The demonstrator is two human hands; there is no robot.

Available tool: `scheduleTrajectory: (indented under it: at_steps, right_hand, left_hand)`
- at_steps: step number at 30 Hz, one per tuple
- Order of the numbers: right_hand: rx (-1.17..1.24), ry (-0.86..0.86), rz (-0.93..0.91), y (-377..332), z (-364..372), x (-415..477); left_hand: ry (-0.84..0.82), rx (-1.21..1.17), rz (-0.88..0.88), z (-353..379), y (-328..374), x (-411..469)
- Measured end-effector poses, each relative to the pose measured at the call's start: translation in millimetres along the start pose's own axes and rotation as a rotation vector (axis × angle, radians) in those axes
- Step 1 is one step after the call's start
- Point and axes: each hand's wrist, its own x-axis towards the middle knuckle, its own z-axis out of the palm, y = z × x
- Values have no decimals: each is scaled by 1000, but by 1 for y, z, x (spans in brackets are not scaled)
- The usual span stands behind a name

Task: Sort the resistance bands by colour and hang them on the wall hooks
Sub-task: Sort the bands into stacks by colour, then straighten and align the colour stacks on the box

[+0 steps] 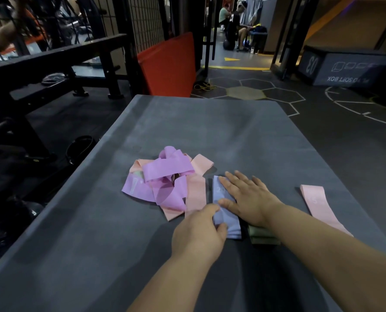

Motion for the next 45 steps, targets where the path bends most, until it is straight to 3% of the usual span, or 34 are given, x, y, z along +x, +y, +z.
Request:
scheduleTrajectory:
  at_steps: [22, 35, 40, 45]
  right_hand:
    - [84, 79, 29, 5, 16, 6]
    - [297, 20, 34, 15, -2, 12]
    - [223, 51, 12, 9, -19, 3]
    - [188, 236, -33, -24, -33, -2]
  left_hand:
    - [-19, 15, 17, 1, -2, -1]
    - [50, -35, 76, -14, -4, -7]
    - [125, -52, -30, -29, -11, -7]
    - [215, -24, -143, -42, -28, -2]
